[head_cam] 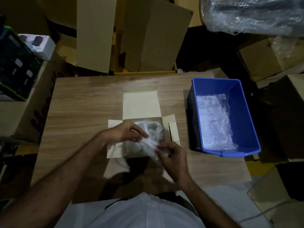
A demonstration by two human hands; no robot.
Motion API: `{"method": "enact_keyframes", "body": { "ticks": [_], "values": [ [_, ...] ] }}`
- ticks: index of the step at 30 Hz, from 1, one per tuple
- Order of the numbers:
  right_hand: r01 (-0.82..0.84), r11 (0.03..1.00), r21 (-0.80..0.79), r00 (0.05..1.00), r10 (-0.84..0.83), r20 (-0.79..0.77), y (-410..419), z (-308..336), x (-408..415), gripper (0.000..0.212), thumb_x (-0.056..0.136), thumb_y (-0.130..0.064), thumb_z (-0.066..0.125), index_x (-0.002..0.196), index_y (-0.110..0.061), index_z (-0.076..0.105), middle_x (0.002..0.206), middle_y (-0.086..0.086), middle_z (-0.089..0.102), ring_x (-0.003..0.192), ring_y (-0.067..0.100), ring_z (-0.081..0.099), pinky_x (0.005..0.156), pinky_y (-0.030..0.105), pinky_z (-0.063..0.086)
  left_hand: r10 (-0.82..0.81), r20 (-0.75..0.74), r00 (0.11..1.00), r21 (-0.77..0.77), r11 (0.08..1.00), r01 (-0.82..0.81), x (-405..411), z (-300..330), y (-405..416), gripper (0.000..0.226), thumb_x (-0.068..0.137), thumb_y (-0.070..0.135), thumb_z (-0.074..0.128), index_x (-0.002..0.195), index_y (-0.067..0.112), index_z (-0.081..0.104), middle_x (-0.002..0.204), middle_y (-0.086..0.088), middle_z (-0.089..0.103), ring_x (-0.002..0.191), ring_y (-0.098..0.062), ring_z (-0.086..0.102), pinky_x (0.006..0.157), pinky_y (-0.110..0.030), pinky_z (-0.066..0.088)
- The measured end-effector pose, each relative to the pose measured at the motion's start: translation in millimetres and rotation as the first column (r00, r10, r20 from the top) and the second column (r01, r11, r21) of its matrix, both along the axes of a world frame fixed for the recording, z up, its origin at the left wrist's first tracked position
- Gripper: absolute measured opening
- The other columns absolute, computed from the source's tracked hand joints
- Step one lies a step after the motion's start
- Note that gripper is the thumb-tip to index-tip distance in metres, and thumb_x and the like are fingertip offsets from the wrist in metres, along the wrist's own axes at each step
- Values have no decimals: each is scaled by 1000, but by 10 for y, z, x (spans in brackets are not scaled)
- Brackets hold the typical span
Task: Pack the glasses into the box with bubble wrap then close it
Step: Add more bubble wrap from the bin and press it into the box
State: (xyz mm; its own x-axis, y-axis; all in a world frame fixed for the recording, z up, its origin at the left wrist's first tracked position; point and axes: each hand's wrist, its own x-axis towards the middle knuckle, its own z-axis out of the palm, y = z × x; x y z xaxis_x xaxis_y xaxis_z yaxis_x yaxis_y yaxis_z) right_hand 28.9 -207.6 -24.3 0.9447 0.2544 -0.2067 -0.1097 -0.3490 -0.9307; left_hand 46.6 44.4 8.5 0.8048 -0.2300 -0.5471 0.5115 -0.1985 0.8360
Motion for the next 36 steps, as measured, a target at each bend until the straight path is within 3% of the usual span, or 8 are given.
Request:
{"method": "enact_keyframes", "body": {
  "ticks": [7,13,17,22,25,28,32,36],
  "values": [
    [-93,995,-29,993,95,73,290,-47,12,18,87,-17,79,104,-18,73,102,-9,71,96,6,69,80,29,61,-88,225,970,315,949,13,164,-32,203,42,81,-9,75,118,11,70,105,-8,72,95,-8,69,81,-20,57],
    [-203,976,-77,978,206,29,822,-147,-65,23,91,-14,68,113,-15,74,112,-1,64,101,3,62,85,18,56,-397,223,890,712,690,129,296,18,442,23,84,2,74,85,25,77,91,6,73,86,-10,68,75,-30,57],
    [-330,918,-221,941,338,-2,1033,-206,-163,26,93,-7,56,113,-3,72,112,10,58,103,20,60,93,32,54,-563,194,803,853,501,145,292,-71,444,25,78,-1,70,81,23,75,91,6,63,92,-17,61,74,-29,47],
    [-439,773,-458,852,521,62,1093,-331,-246,23,87,-6,55,101,-5,73,110,9,60,97,25,57,81,36,51,-692,102,715,932,318,175,318,-210,405,21,74,6,70,84,24,76,92,5,70,97,-22,64,82,-39,50],
    [-363,743,-562,831,531,165,1080,-333,-261,15,83,-11,65,93,-12,76,96,8,57,88,27,54,65,33,41,-771,-26,636,950,179,256,325,-197,419,19,85,23,63,99,29,76,103,9,69,108,-19,54,82,-35,33],
    [-317,700,-640,768,586,260,1019,-279,-268,18,85,-25,59,96,-18,71,97,7,51,88,25,46,70,33,28,-815,-142,561,943,61,328,301,-200,480,29,95,38,50,112,25,70,113,5,66,114,-21,47,85,-38,26],
    [-371,602,-707,703,680,210,956,-280,-231,43,84,-42,42,113,-21,65,107,9,49,94,26,43,78,38,25,-858,-128,497,966,5,257,165,-293,567,64,89,50,17,112,25,72,120,5,58,111,-24,47,84,-39,24],
    [-403,583,-705,684,704,192,948,-299,-226,47,87,-47,37,112,-18,64,105,10,48,94,27,44,81,41,32,-866,-66,496,981,33,189,95,-375,587,65,86,50,18,106,26,75,116,-4,56,104,-26,48,88,-41,31]
  ]
}}
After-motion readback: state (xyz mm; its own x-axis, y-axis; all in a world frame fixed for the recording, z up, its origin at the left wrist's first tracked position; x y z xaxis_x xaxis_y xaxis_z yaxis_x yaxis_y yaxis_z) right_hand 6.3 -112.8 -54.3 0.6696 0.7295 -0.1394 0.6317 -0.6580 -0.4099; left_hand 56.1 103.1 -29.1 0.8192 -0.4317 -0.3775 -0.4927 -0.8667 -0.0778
